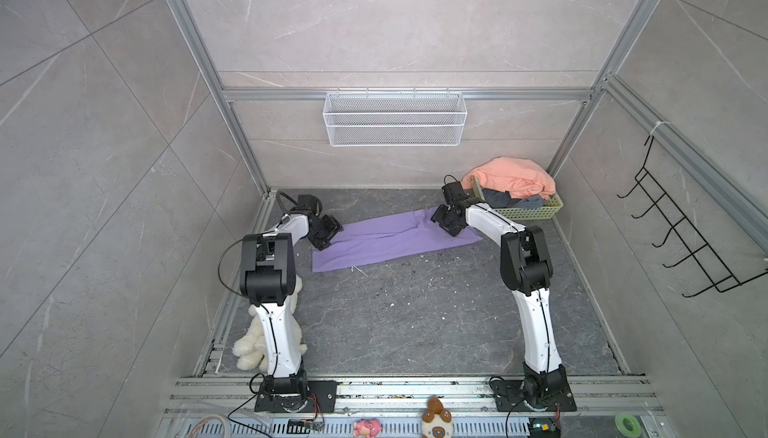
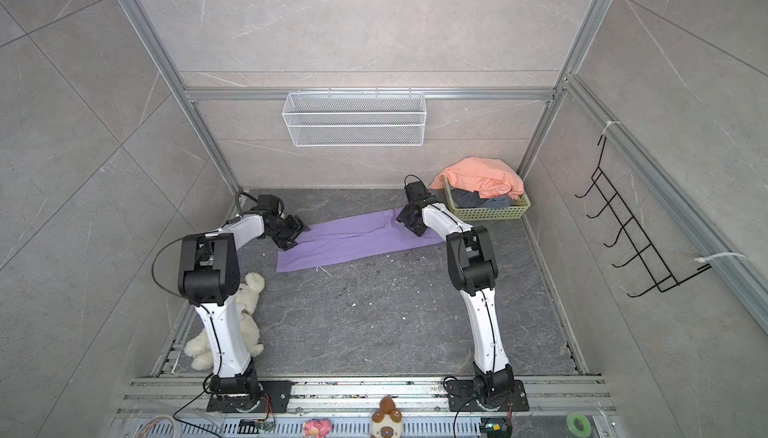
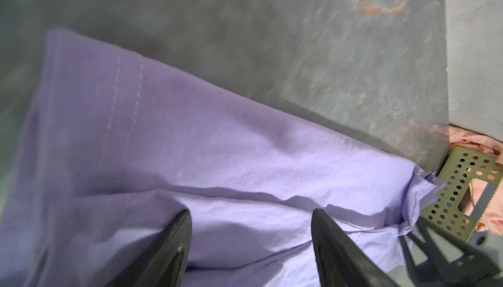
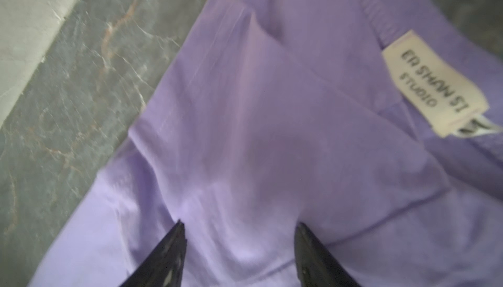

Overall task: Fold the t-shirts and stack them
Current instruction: 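Swing the left gripper's end toward the robot, rotating the strip lengthwise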

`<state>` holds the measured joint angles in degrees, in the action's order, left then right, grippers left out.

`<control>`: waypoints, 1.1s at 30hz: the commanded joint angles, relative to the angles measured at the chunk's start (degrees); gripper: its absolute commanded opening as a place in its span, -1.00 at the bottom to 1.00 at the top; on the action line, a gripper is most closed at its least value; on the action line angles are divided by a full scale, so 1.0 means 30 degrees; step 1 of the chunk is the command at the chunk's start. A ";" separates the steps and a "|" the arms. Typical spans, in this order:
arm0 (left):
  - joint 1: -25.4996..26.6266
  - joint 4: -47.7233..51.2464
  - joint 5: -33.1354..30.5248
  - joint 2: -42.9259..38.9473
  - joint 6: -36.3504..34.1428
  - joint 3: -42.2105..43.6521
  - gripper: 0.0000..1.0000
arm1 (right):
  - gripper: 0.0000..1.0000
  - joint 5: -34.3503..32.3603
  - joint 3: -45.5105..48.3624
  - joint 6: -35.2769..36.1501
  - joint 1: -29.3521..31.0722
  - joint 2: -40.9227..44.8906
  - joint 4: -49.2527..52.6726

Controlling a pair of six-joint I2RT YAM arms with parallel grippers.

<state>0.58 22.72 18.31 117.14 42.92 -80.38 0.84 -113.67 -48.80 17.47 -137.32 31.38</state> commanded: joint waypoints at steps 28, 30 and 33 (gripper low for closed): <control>0.8595 0.3378 0.4668 -1.0977 0.1829 1.6943 0.46 | 0.23 0.3935 -1.3166 -0.4289 0.2090 -1.0140 -0.2317; 0.8620 0.4322 0.3917 -1.1396 0.1124 1.6391 0.46 | 0.22 0.4164 -1.3393 -0.4339 0.2085 -1.0157 -0.2584; 0.8618 0.5862 0.2972 -1.3010 -0.0214 1.4758 0.46 | 0.22 0.4559 -1.3424 -0.3538 0.2064 -0.9574 -0.3654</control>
<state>26.06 27.70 34.50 80.31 46.22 -35.18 13.52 -153.42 -60.45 23.92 -164.20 22.44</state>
